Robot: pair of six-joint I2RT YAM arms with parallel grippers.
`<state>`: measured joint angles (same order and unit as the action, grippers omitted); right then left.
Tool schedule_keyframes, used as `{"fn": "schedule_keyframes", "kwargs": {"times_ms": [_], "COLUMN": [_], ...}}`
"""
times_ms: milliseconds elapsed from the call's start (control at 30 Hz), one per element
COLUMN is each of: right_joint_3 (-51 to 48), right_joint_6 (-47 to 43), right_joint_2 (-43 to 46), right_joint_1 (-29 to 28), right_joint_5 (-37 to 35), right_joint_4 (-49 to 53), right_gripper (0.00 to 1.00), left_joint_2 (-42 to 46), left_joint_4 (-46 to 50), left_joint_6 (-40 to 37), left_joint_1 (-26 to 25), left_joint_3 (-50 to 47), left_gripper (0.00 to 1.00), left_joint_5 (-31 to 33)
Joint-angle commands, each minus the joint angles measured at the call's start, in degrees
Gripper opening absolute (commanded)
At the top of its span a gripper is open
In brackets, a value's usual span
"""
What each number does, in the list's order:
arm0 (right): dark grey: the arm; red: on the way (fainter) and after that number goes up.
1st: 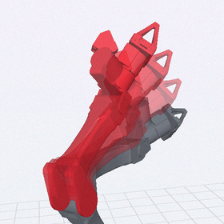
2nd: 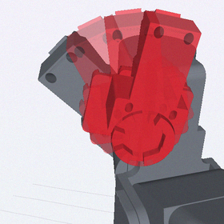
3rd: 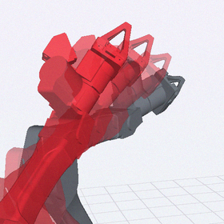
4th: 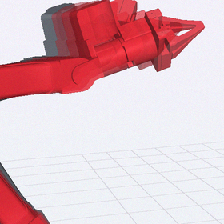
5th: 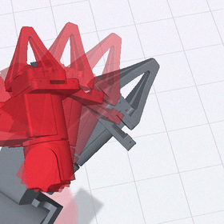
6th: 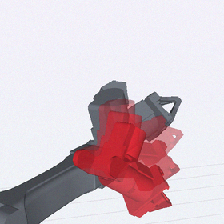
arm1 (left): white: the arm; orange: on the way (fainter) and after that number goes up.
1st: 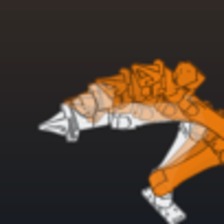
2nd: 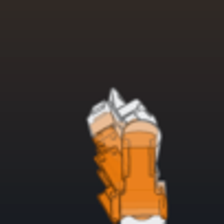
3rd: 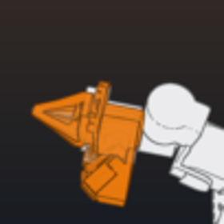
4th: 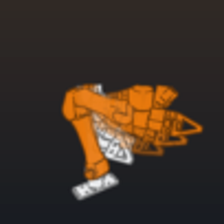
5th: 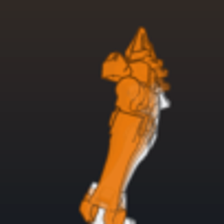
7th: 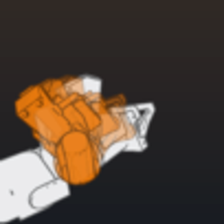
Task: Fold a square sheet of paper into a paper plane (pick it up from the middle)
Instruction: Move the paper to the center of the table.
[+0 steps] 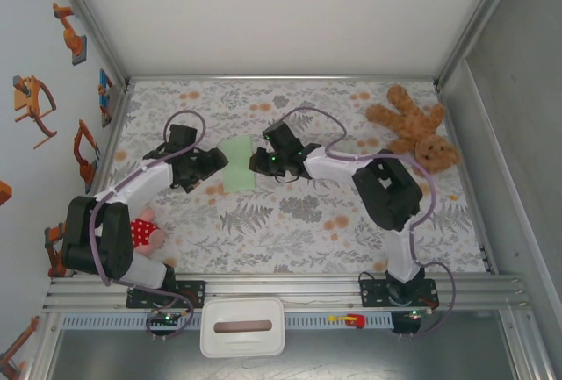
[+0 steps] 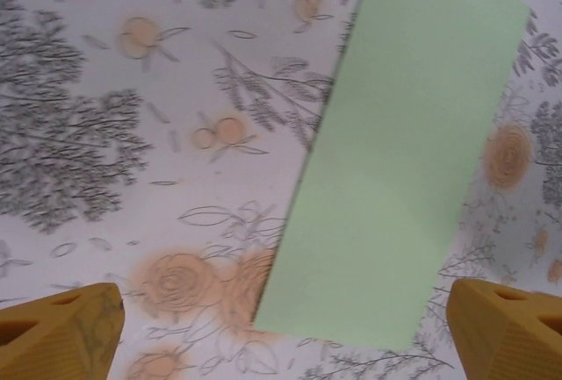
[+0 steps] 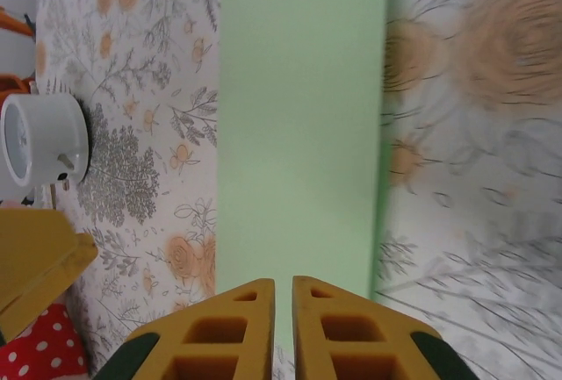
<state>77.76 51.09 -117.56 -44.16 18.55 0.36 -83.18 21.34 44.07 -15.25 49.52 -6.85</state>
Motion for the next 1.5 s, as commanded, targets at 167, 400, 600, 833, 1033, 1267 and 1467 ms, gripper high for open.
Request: {"fn": "schedule_keyframes", "kwargs": {"times_ms": [167, 400, 600, 833, 1033, 1267, 1467], "right_joint_3": [5.36, 2.76, -7.89, -16.27, -16.9, -23.0, -26.1], "right_joint_6": [4.19, 2.84, -1.99, -10.34, -5.17, 3.11, 4.16], "right_joint_2": [-7.34, -8.19, -2.57, 6.43, 13.41, 13.78, 13.07], "right_joint_1": [-0.71, -0.34, 3.26, 6.43, 7.16, 7.18, 7.25], "right_joint_5": [5.4, 4.36, 2.27, 2.71, 4.85, 6.72, 6.08], "right_joint_4": [0.24, 5.15, 5.02, 6.14, 1.61, -5.98, -6.93], "right_gripper": [0.12, 0.12, 0.11, 0.11, 0.12, 0.12, 0.11], "left_joint_2": [3.83, 2.78, 1.14, -1.53, -2.86, -4.4, -7.28], "left_joint_4": [-0.77, -3.41, -4.86, -9.25, -12.41, -16.37, -20.05], "left_joint_6": [1.19, 1.01, 0.59, 0.78, 3.89, 7.7, 10.76], "left_joint_1": [1.89, 1.98, 1.89, -0.65, -3.72, -6.24, -8.5], "left_joint_3": [-2.25, -2.61, -1.73, -1.53, -2.31, -3.58, -4.48], "left_gripper": [0.98, 0.96, 0.96, 0.97, 0.99, 0.92, 0.74], "left_joint_5": [0.81, -2.29, -7.29, -15.9, -18.54, -21.18, -24.08]}}
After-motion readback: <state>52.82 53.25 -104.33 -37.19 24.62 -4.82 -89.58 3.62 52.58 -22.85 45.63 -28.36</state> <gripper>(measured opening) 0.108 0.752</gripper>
